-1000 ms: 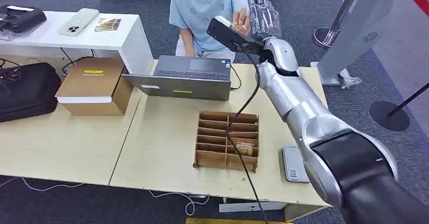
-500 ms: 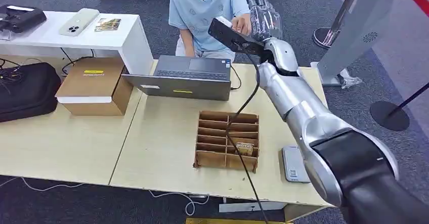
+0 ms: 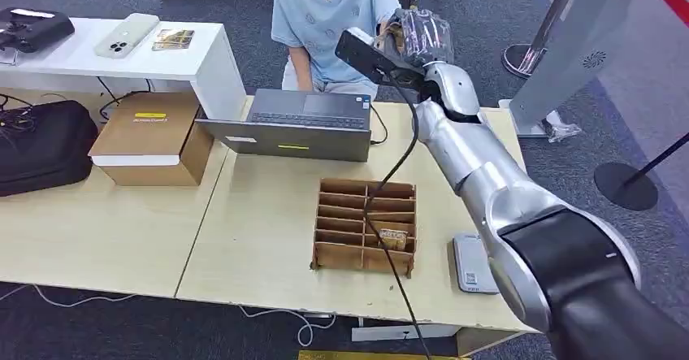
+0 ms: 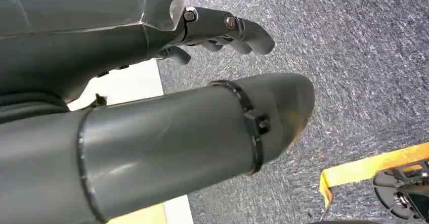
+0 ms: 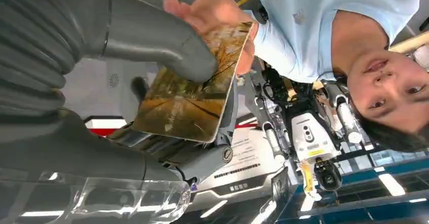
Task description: Pass the card to the sensor for recognition and then transmit it.
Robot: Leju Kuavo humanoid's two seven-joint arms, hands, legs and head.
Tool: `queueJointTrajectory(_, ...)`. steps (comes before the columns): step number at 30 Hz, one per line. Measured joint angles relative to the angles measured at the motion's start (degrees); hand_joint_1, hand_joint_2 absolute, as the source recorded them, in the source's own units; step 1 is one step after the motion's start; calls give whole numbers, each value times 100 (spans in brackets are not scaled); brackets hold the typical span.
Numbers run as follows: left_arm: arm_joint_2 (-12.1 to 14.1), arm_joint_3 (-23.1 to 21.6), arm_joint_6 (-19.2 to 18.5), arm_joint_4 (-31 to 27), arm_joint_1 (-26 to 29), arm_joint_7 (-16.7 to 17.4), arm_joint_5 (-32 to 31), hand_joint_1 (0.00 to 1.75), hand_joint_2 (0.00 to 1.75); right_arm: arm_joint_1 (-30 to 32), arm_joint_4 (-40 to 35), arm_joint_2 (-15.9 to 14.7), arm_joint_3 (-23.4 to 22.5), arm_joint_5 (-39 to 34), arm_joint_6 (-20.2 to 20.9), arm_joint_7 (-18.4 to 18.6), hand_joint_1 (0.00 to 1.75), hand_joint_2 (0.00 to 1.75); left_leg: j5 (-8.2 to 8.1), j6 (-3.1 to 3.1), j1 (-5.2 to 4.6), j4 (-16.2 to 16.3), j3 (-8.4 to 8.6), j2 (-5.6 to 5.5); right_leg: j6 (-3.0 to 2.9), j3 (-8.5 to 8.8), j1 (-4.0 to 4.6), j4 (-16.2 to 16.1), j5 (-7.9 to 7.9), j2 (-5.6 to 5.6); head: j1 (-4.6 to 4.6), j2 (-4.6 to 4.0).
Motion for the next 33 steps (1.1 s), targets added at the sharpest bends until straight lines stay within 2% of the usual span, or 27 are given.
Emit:
queueJointTrajectory(17,2,-11,2,0,1,18,4,0,0,0,-5,0,0,-289,-223,-306,175,175,0,0,0,0,0,0,0,0,0,0,0,0,0,0)
queueJointTrajectory(22,0,-11,13,0,2,70,24,0,0,44,-112,0,-4,-643,-424,-700,175,175,0,0,0,0,1,1,0,-1,0,0,0,1,0,0)
queueJointTrajectory(26,-4,-9,63,0,3,68,103,0,0,360,-477,-64,-85,-1242,-439,-1141,175,175,0,0,1,0,1,0,0,-2,1,-2,-1,0,2,0)
queueJointTrajectory(29,-11,-9,81,0,17,50,144,0,0,840,-1076,-262,-151,-1985,7,-1390,175,175,-1,0,1,0,1,-1,0,-1,1,-7,-1,-2,0,0)
queueJointTrajectory(31,-11,-9,96,0,42,13,144,0,0,1385,-1833,-508,-243,-2701,503,-1528,175,175,-1,1,0,1,-1,-9,0,3,1,-9,-1,-11,2,0)
queueJointTrajectory(33,-9,-9,96,0,70,-11,146,0,0,1880,-2483,-700,-313,-3178,827,-1593,175,175,-2,3,0,1,-3,-14,1,3,1,-12,-1,-16,2,0)
